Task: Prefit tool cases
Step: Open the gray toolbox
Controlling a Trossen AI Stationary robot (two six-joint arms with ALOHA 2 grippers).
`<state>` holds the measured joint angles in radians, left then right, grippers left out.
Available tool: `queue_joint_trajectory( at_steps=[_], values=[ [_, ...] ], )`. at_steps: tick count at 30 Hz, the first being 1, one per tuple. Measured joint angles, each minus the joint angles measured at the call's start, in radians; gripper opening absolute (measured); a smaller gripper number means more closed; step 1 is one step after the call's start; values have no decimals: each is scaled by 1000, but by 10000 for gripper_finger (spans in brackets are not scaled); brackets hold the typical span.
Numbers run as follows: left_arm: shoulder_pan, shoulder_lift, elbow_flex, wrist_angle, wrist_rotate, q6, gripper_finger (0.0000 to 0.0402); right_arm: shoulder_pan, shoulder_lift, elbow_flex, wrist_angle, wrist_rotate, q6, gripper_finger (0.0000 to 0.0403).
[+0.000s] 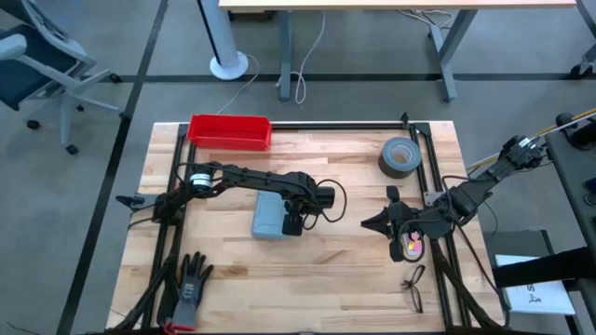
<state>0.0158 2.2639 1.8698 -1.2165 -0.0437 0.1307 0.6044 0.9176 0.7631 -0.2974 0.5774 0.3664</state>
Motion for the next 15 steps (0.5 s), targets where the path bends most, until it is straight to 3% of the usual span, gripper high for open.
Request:
queue_joint_trajectory(
  at_steps=[9,15],
  values=[
    [0,0,22,-4,2,-1,155,0,0,0,0,0,1,0],
    [1,0,97,-9,3,-22,196,0,0,0,0,0,12,0]
  ],
)
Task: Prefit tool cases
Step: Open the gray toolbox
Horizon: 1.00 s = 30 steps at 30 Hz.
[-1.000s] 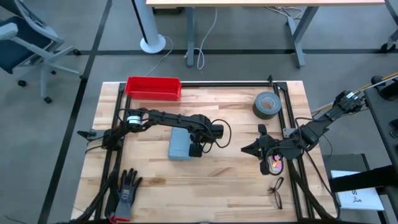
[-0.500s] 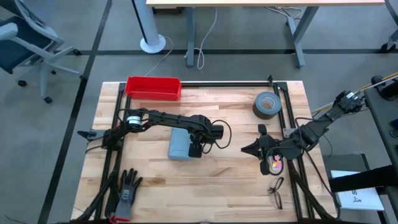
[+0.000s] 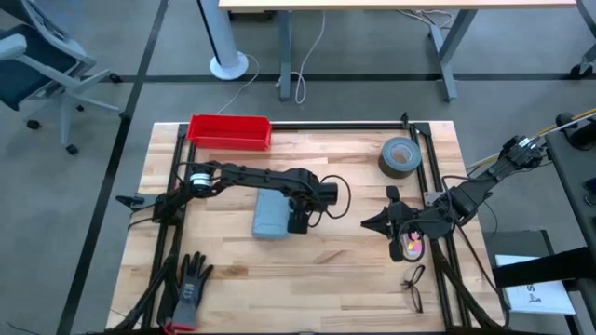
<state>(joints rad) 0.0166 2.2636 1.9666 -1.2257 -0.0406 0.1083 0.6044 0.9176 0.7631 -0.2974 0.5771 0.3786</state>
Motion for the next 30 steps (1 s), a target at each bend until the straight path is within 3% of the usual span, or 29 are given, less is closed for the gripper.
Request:
queue_joint_trajectory(
  at_steps=[9,14,19,30],
  values=[
    [17,6,-6,-24,1,-16,296,0,0,0,0,0,5,0],
    [19,37,-7,-29,0,-12,332,0,0,0,0,0,6,0],
    [18,57,-8,-44,0,0,334,0,0,0,0,-2,7,0],
    [20,58,-44,-49,-4,35,297,0,0,0,1,-5,16,0]
  ],
)
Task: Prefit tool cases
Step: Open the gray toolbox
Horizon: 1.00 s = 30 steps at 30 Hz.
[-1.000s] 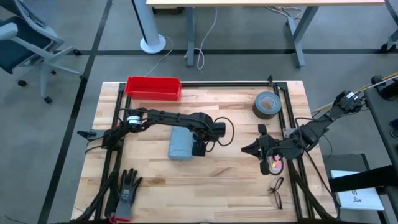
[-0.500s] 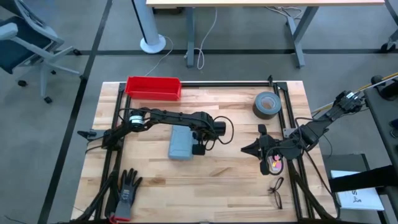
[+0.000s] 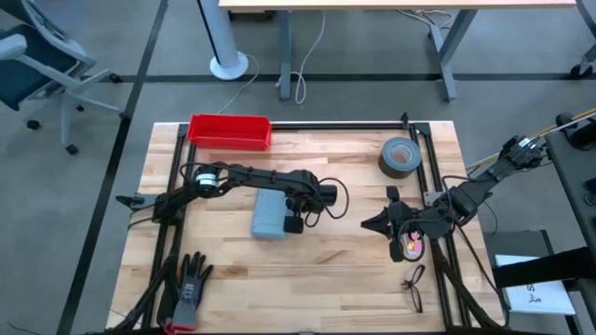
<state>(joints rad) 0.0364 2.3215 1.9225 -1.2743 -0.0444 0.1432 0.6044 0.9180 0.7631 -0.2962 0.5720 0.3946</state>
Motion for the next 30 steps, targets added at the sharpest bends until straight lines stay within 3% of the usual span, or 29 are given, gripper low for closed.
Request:
queue_joint_trajectory(
  at_steps=[19,30],
  values=[
    [0,1,-48,-5,0,6,262,0,0,0,0,-1,-2,0],
    [-1,1,-48,-10,3,-2,196,0,0,0,0,-3,-5,0]
  ],
)
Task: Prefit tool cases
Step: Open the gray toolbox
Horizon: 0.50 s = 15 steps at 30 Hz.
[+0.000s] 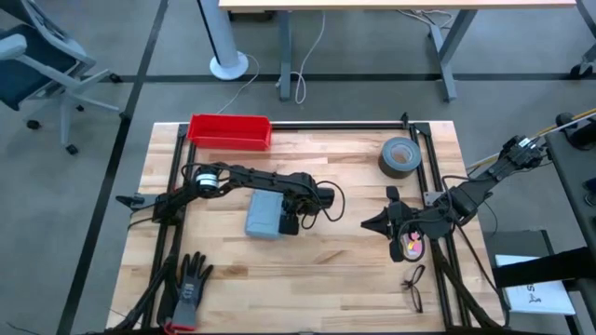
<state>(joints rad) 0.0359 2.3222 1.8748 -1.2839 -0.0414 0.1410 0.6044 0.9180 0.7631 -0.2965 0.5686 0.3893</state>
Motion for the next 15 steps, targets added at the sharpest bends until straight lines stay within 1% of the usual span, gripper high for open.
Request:
queue_joint_trajectory(
  at_steps=[3,5,7,11,13,15],
  values=[
    [0,0,0,-1,0,-3,178,0,0,0,0,0,0,0],
    [0,0,0,-2,0,-3,175,0,0,0,0,0,0,0],
    [0,0,0,-5,0,-3,180,0,0,0,0,0,0,0],
    [0,0,0,-24,0,-3,209,0,0,0,0,0,0,0],
    [0,0,0,-27,0,-5,214,0,0,0,0,0,0,0],
    [0,0,0,-28,0,-7,211,0,0,0,0,0,0,0]
  ],
)
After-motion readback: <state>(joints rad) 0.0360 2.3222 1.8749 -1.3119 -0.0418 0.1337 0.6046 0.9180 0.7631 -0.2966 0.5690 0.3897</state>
